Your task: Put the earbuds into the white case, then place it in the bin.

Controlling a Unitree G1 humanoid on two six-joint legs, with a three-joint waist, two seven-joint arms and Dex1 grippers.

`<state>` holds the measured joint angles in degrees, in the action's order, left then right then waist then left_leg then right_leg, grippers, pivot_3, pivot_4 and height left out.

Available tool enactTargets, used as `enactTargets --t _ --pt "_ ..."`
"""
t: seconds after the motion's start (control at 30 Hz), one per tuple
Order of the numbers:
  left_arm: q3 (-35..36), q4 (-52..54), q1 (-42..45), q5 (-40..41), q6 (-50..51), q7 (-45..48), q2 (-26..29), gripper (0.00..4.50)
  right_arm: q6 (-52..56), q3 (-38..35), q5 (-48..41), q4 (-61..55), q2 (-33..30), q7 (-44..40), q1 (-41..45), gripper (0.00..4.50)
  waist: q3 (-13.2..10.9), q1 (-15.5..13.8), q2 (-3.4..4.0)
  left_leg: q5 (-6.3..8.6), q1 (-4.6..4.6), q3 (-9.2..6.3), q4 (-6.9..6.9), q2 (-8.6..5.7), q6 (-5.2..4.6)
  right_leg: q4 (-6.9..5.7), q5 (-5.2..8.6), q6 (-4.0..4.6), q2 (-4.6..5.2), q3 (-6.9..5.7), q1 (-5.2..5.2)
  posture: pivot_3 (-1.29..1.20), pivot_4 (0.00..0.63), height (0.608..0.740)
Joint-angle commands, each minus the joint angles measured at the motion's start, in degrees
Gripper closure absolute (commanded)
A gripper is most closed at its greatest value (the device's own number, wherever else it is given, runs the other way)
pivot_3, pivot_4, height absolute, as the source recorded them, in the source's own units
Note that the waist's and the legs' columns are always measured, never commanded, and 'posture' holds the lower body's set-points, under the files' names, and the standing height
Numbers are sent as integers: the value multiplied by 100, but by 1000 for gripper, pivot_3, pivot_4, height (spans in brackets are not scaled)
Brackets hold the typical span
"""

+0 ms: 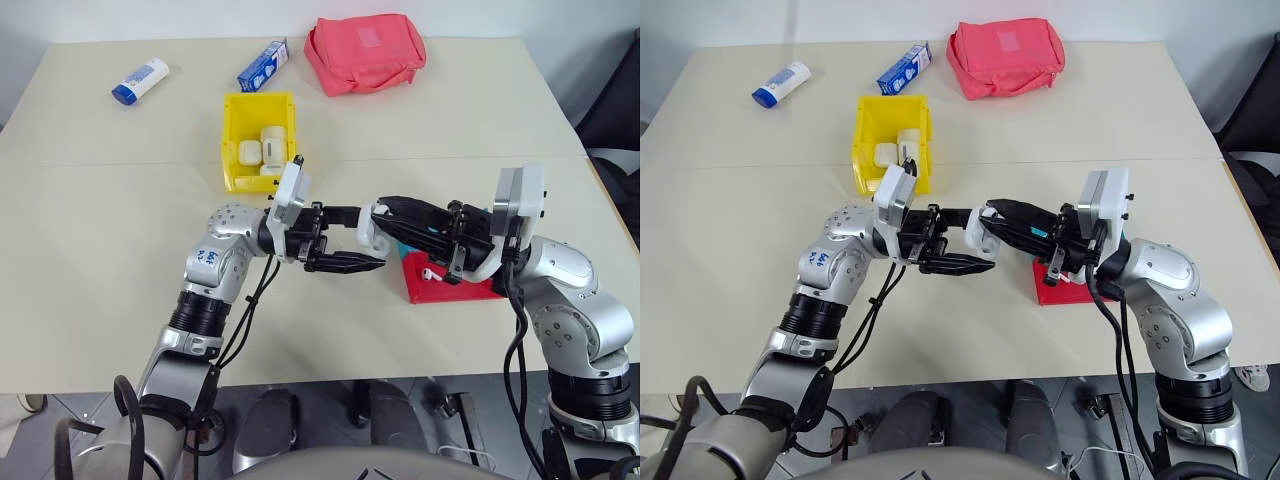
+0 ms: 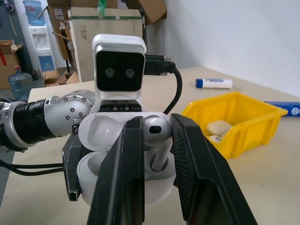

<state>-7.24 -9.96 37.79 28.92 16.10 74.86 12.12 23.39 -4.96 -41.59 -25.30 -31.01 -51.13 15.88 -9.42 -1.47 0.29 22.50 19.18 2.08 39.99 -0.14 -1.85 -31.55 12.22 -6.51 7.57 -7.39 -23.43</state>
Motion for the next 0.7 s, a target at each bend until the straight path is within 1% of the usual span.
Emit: enactTargets --t 0.03,0.23,0.47,0.7 --pt "29 402 67 160 -37 -104 -105 1708 -50 164 71 58 -47 -218 -135 4046 0 -1 0 0 0 0 0 0 0 0 0 0 0 0 0 0 150 740" --pt "31 482 15 208 -82 -114 -140 1708 -166 232 145 285 -236 -628 -314 4046 0 0 0 0 0 -1 0 0 0 1 0 0 1 0 0 0 150 740" --pt "85 424 33 191 -272 -72 -140 1708 -223 277 218 531 -463 -994 -299 4046 0 -1 0 1 0 -1 0 0 0 1 0 1 2 -1 0 0 150 740" --pt "75 419 20 196 -324 -54 -128 1708 -145 406 324 622 -663 -1084 -87 4046 -1 -1 1 1 0 -2 0 1 0 2 0 1 5 -2 0 0 150 740"
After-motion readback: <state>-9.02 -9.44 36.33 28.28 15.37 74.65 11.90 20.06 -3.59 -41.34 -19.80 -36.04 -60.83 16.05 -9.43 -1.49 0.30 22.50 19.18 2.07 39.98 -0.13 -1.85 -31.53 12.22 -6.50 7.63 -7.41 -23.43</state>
